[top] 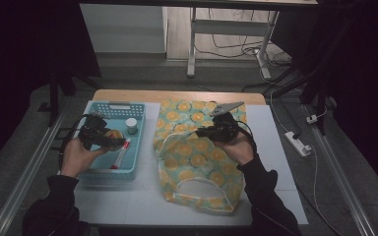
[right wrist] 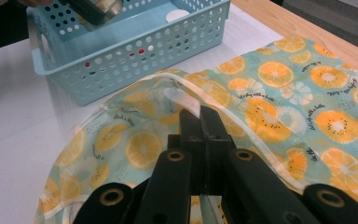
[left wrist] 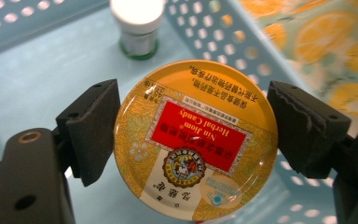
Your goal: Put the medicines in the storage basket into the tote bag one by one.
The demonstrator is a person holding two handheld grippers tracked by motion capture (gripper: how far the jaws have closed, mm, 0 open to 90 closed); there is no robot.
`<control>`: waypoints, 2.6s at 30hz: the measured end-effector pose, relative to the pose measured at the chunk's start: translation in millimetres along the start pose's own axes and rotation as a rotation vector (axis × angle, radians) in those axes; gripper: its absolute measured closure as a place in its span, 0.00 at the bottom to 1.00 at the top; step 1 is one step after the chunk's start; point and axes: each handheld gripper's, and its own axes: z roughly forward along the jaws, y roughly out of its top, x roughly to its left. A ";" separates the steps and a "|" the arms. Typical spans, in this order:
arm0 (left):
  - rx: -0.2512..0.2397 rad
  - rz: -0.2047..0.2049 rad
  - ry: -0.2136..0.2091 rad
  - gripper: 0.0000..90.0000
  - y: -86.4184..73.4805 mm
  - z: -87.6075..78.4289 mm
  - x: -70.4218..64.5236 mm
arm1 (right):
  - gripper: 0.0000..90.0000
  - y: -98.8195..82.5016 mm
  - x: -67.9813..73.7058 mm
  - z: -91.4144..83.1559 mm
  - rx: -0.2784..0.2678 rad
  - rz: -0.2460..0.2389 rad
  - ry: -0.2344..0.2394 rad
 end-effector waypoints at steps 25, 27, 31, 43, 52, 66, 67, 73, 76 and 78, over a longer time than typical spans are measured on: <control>-0.057 0.115 -0.092 0.24 7.4 -14.7 -46.5 | 1.00 -1.7 -0.6 2.1 -0.007 0.001 -0.002; -0.064 0.120 -0.106 0.24 8.1 -14.5 -49.9 | 1.00 -2.0 -0.6 2.7 -0.006 0.001 -0.002; -0.067 0.131 -0.133 0.24 9.6 -12.7 -55.2 | 1.00 -2.2 0.2 2.4 -0.008 0.000 -0.004; -0.074 0.178 -0.182 0.24 13.3 -6.7 -76.9 | 1.00 -3.4 -2.1 2.9 -0.007 0.004 -0.007; -0.065 0.221 -0.221 0.24 21.6 4.8 -95.2 | 1.00 -3.4 -1.8 3.6 -0.009 0.003 -0.009; -0.056 0.291 -0.265 0.24 40.1 37.5 -128.9 | 1.00 -4.1 -3.4 3.6 -0.022 0.008 -0.018; -0.060 0.297 -0.264 0.24 41.4 39.7 -131.2 | 1.00 -4.2 -3.7 3.6 -0.021 0.008 -0.017; -0.062 0.327 -0.279 0.24 49.1 54.3 -146.4 | 1.00 -5.1 -5.2 4.0 -0.026 0.008 -0.023; -0.057 0.338 -0.286 0.24 53.6 61.7 -152.6 | 1.00 -5.2 -5.7 3.4 -0.028 0.010 -0.026; -0.058 0.344 -0.293 0.24 56.4 66.6 -156.8 | 1.00 -5.2 -6.2 3.0 -0.031 0.009 -0.028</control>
